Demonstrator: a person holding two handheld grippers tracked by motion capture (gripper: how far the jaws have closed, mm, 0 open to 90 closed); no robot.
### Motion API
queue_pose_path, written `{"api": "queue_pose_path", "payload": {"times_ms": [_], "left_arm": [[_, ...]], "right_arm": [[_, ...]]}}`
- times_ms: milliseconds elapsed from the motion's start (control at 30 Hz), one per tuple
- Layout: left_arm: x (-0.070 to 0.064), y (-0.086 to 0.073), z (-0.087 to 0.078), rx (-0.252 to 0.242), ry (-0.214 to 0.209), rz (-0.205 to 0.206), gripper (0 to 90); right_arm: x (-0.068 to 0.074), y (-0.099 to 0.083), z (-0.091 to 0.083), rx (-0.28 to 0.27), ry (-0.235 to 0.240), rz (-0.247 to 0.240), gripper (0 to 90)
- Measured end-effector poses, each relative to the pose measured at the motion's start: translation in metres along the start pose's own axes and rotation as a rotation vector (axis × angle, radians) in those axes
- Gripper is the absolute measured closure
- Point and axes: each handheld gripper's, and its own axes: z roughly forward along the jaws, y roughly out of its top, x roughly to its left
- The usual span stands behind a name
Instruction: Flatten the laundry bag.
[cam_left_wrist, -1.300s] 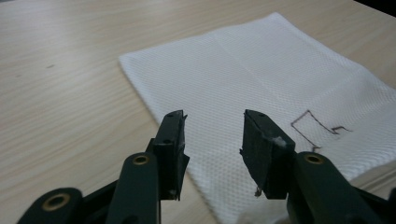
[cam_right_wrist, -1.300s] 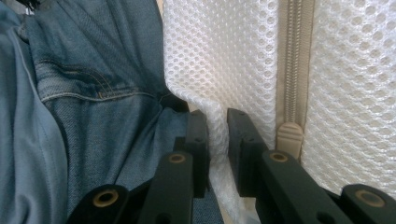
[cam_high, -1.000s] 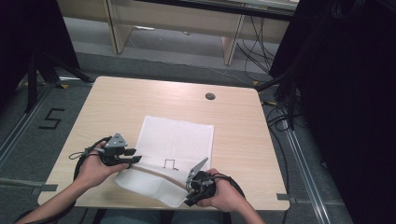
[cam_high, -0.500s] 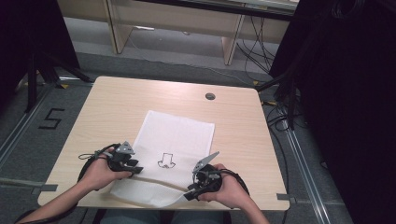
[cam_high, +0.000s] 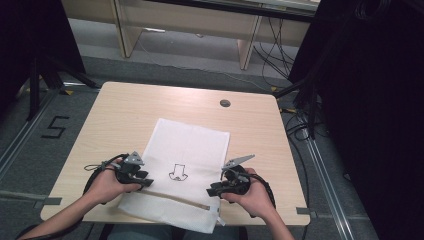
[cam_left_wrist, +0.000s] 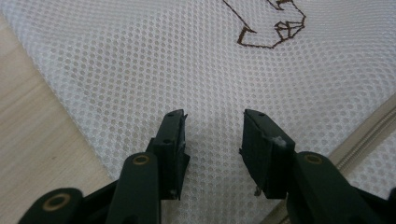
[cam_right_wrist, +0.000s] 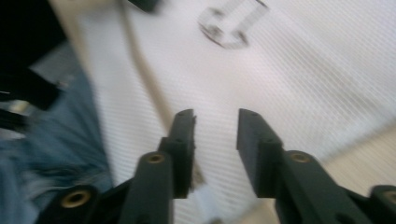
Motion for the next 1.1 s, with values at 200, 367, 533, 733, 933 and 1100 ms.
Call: {"api": "queue_pose_path", "payload": {"times_ms": [200, 367, 533, 733, 933, 1100], "left_arm": [[0.001, 0.0, 0.0, 0.006, -0.002, 0.034, 54.6], [-0.001, 0.0, 0.001, -0.006, 0.0, 0.018, 51.9], [0.0, 0.0, 0.001, -0.002, 0.018, 0.033, 50.0], [0.002, 0.001, 0.0, 0.005, 0.029, 0.033, 51.4], [0.003, 0.0, 0.001, -0.008, 0.036, 0.022, 51.8], [0.004, 0.0, 0.001, -0.009, 0.043, 0.014, 52.2]], "right_arm": [[-0.001, -0.001, 0.018, 0.155, -0.111, -0.003, 89.1], [-0.001, 0.003, 0.027, 0.182, -0.154, -0.005, 89.5], [-0.004, 0.007, 0.035, 0.189, -0.194, -0.01, 89.9], [-0.009, 0.013, 0.038, 0.184, -0.227, -0.014, 90.0], [-0.014, 0.019, 0.04, 0.169, -0.261, -0.016, 90.0], [-0.02, 0.028, 0.044, 0.169, -0.292, -0.023, 90.0]]}}
